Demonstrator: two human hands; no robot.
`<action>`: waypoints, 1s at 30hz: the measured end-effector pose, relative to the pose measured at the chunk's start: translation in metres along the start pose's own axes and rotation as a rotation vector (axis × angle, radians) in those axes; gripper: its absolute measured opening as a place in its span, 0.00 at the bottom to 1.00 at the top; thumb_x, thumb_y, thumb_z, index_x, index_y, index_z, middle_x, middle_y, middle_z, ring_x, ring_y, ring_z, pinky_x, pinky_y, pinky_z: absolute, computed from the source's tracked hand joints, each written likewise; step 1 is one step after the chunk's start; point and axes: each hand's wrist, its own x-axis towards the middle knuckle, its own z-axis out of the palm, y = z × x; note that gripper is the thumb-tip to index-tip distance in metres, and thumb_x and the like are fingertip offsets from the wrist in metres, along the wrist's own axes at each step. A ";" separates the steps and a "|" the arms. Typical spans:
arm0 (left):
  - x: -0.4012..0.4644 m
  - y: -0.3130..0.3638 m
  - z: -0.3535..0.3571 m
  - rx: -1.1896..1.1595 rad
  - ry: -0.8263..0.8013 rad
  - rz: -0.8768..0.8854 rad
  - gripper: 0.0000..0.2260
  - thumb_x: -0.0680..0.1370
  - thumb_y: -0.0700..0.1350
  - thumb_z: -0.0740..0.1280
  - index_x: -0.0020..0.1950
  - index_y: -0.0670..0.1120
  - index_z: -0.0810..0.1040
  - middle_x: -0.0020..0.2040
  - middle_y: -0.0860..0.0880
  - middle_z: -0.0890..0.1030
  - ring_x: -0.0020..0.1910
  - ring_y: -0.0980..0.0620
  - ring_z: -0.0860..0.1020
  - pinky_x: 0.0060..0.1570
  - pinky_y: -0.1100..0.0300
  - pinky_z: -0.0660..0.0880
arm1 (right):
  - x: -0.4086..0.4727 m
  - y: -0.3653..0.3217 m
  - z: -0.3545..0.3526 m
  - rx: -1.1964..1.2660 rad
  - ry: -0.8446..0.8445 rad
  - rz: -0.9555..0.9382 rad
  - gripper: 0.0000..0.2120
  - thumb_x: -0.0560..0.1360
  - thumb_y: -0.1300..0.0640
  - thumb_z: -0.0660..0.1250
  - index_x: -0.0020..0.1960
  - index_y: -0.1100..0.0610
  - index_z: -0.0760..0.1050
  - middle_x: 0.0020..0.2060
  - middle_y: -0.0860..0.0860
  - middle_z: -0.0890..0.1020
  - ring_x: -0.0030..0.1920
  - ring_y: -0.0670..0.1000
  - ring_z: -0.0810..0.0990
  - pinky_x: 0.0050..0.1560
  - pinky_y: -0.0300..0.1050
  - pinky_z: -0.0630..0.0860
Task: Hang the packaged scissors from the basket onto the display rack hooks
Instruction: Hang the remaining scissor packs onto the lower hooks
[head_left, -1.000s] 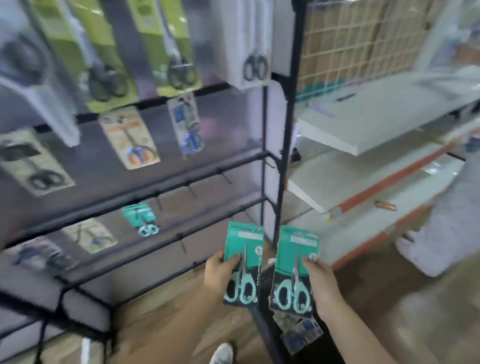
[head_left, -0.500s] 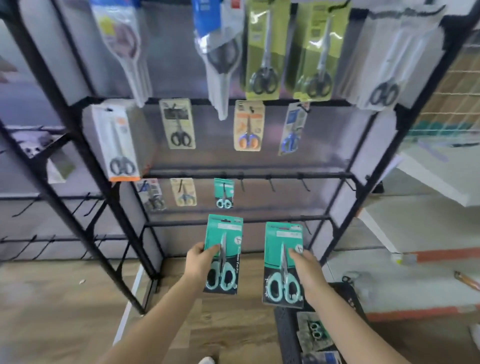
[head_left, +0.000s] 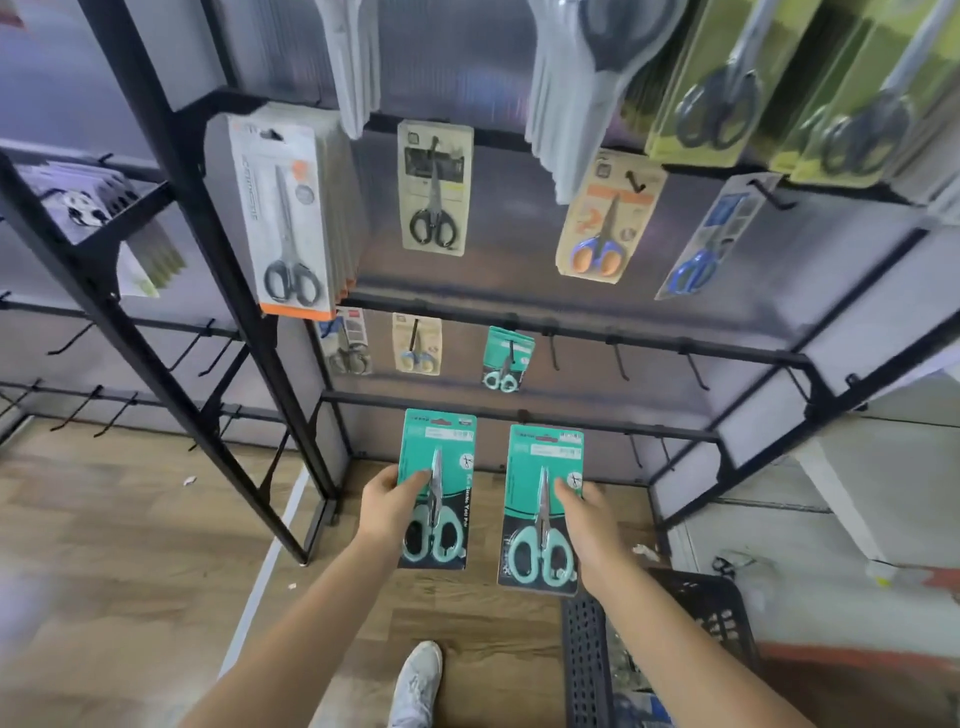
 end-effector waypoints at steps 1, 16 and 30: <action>0.008 0.001 0.000 -0.002 0.002 -0.008 0.06 0.78 0.40 0.66 0.52 0.40 0.75 0.38 0.46 0.81 0.34 0.49 0.80 0.33 0.58 0.73 | 0.007 0.000 0.005 -0.009 0.002 0.008 0.11 0.81 0.53 0.58 0.58 0.57 0.71 0.43 0.49 0.80 0.40 0.45 0.80 0.31 0.39 0.72; 0.095 0.011 0.027 0.121 -0.044 -0.122 0.07 0.77 0.42 0.67 0.54 0.42 0.76 0.43 0.45 0.83 0.34 0.52 0.80 0.29 0.62 0.75 | 0.119 -0.024 0.046 -0.097 0.129 0.006 0.09 0.81 0.49 0.56 0.52 0.55 0.68 0.44 0.48 0.76 0.37 0.42 0.73 0.46 0.44 0.72; 0.114 0.013 0.040 0.127 0.102 -0.189 0.10 0.77 0.45 0.67 0.57 0.44 0.76 0.46 0.45 0.82 0.40 0.47 0.82 0.35 0.56 0.76 | 0.208 -0.038 0.058 -0.122 0.034 -0.034 0.10 0.81 0.51 0.56 0.51 0.57 0.69 0.47 0.51 0.79 0.42 0.48 0.80 0.34 0.40 0.72</action>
